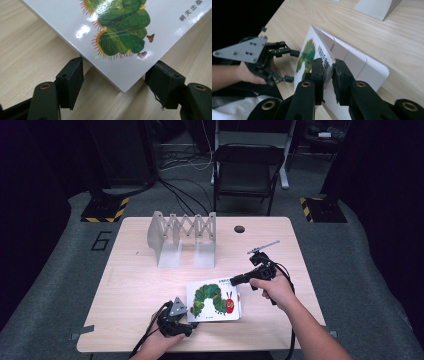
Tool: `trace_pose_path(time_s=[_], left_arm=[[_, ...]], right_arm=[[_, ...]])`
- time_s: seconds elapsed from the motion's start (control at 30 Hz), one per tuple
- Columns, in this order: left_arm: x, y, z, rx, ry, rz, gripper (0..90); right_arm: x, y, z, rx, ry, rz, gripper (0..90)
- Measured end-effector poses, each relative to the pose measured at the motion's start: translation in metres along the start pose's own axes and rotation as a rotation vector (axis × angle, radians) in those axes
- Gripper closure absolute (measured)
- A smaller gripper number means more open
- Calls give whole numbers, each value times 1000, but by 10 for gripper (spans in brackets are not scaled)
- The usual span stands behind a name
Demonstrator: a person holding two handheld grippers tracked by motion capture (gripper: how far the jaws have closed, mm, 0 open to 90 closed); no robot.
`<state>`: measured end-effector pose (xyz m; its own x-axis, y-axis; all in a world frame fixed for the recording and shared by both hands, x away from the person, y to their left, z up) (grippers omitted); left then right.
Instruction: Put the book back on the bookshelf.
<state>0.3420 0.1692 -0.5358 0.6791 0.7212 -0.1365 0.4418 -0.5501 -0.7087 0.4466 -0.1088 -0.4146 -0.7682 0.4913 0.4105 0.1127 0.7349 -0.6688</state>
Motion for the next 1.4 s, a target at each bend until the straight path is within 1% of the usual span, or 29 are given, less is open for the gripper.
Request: trace_pose_path(time_s=[0.03,0.07,0.1,0.17,0.23,0.3,0.33,0.37,0.4,0.43,0.47,0.5,0.53,0.57,0.6,0.67,0.7,0.73,0.8,0.83,0.87,0.9,0.93,1.07,1.17,1.2,1.27,1.33,1.4], left_arm=[[0,0,0,0,0,0,316],[-1,1,0,-11,-3,2,316],[-1,0,0,3,14,1,316],[-1,1,0,-4,27,-2,316],[-2,1,0,1,25,11,316],[-2,1,0,8,35,14,316],[-2,1,0,0,39,20,316],[-2,1,0,6,41,24,317],[-1,0,-1,13,43,39,317],[-1,1,0,5,42,39,319],[-1,1,-1,11,42,39,321],[-1,1,-1,11,43,43,323],[-1,1,-1,11,51,48,325],[-2,1,0,9,54,51,326],[-2,1,0,11,64,45,328],[-2,0,-1,20,71,59,332],[-3,1,0,15,71,50,332],[-3,1,0,21,75,62,333],[-3,0,0,22,80,65,334],[-3,0,0,18,80,56,335],[-3,0,0,14,75,74,346],[-2,0,0,21,84,78,350],[-2,-1,0,29,86,83,351],[-2,-2,0,28,91,81,353],[3,-4,-1,14,47,109,404],[5,-5,-1,7,33,117,412],[7,-8,-3,-6,8,132,419],[10,-10,-5,-26,-20,142,420],[14,-12,-6,-33,-32,149,423]], right_arm=[[0,0,0,0,0,0,805],[0,-1,-1,26,-30,-10,818],[0,-2,-1,33,-48,-16,823],[3,-4,-3,54,-70,-41,833],[5,-6,-4,63,-91,-64,842],[7,-8,-5,82,-124,-83,849],[9,-9,-6,94,-133,-82,851],[9,-9,-6,97,-166,-87,851],[10,-9,-5,103,-170,-85,851],[10,-9,-5,111,-184,-89,851],[9,-10,-5,117,-212,-88,850],[10,-10,-5,123,-222,-87,851],[9,-11,-4,129,-240,-99,853],[9,-11,-4,124,-271,-123,856],[10,-12,-3,123,-287,-144,858],[10,-12,-2,129,-334,-150,860],[11,-12,-2,118,-358,-154,861],[13,-13,-1,128,-354,-167,862],[13,-14,0,132,-393,-163,862],[14,-14,0,143,-389,-163,861],[15,-14,1,151,-401,-158,862],[15,-14,1,158,-414,-151,861],[14,-14,2,160,-425,-149,861],[15,-14,3,162,-438,-138,859],[15,-15,5,186,-450,-129,859],[15,-15,5,185,-452,-135,859],[15,-15,5,185,-461,-130,858],[15,-15,5,200,-472,-129,857],[15,-14,5,188,-486,-111,855]])
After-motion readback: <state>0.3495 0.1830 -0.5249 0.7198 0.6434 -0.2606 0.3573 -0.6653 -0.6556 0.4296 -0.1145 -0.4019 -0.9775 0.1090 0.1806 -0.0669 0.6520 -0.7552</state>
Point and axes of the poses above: each handheld gripper's, and its own axes: y roughly forward along the jaws, z roughly out of its underside, x roughly to its left, the point moved 2 cm from there along y, roughly forward along the jaws, and after that the axes turned 10 degrees about -y, right-handed, at the moved point
